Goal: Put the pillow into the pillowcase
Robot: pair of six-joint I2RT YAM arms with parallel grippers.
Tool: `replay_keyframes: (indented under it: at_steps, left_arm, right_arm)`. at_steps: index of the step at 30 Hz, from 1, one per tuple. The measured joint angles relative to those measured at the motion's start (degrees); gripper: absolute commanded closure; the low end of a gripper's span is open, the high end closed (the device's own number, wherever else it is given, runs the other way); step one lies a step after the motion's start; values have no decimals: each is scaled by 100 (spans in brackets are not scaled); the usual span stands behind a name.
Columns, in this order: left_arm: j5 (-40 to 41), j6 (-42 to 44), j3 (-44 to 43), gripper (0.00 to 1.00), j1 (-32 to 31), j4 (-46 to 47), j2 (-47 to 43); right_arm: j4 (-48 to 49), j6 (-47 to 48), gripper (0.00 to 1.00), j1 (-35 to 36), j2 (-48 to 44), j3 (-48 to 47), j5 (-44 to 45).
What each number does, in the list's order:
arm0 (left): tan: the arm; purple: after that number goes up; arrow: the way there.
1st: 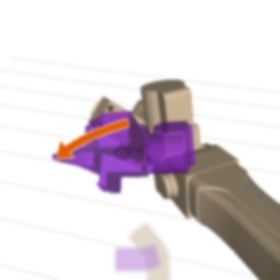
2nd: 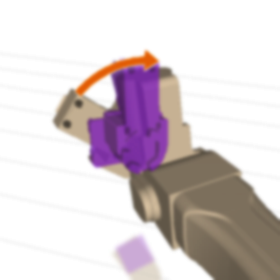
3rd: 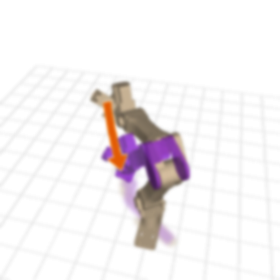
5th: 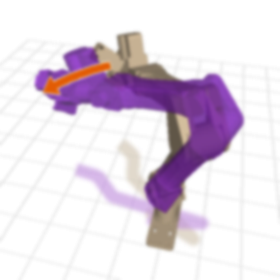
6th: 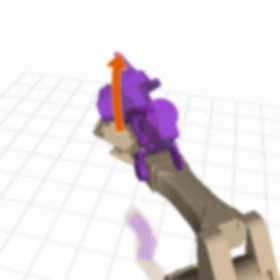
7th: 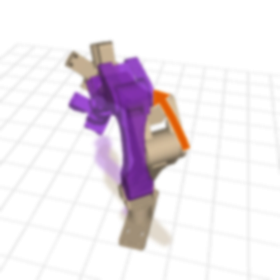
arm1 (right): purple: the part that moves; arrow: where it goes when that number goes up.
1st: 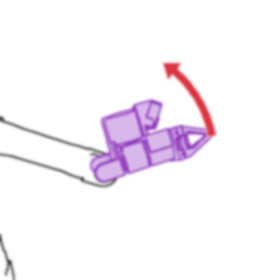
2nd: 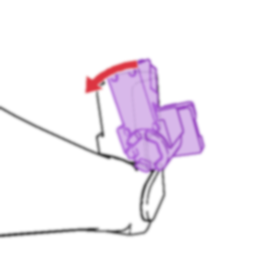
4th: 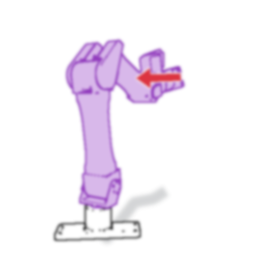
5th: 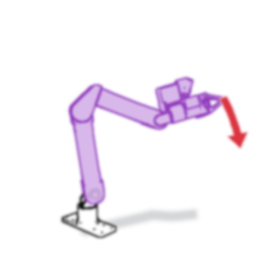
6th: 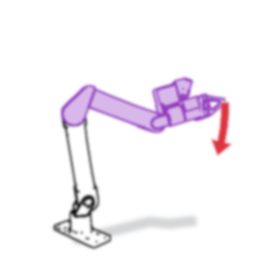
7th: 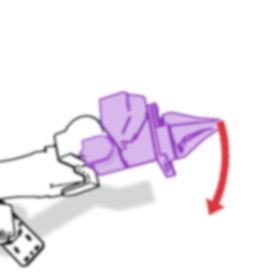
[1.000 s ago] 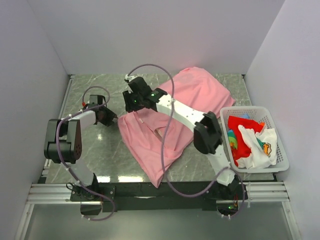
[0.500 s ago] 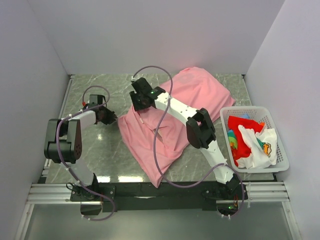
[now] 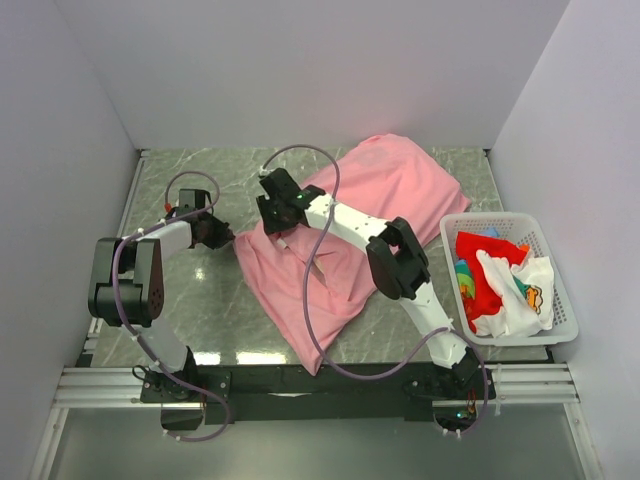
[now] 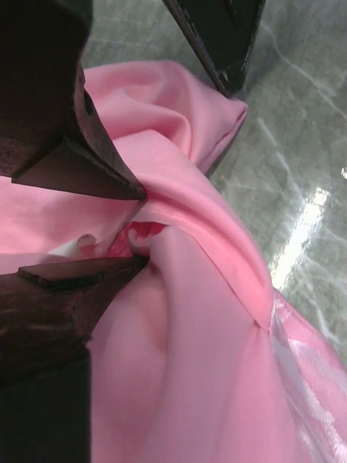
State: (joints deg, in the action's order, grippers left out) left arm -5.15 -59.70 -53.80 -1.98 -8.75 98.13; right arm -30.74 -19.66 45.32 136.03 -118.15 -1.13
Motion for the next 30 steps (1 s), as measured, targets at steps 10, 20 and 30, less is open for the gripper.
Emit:
replay_keyframes:
  at_steps: [10, 20, 30]
  left_arm:
    - [-2, 2, 0, 99, 0, 0, 0]
    - [96, 0, 0, 99, 0, -72, -46]
    - [243, 0, 7, 99, 111, -151, -424]
  right_arm:
    - [76, -188, 65, 28, 4, -9, -402]
    - [48, -308, 100, -68, -44, 4, -684]
    - [-317, -315, 100, -442, -1075, 155, -782]
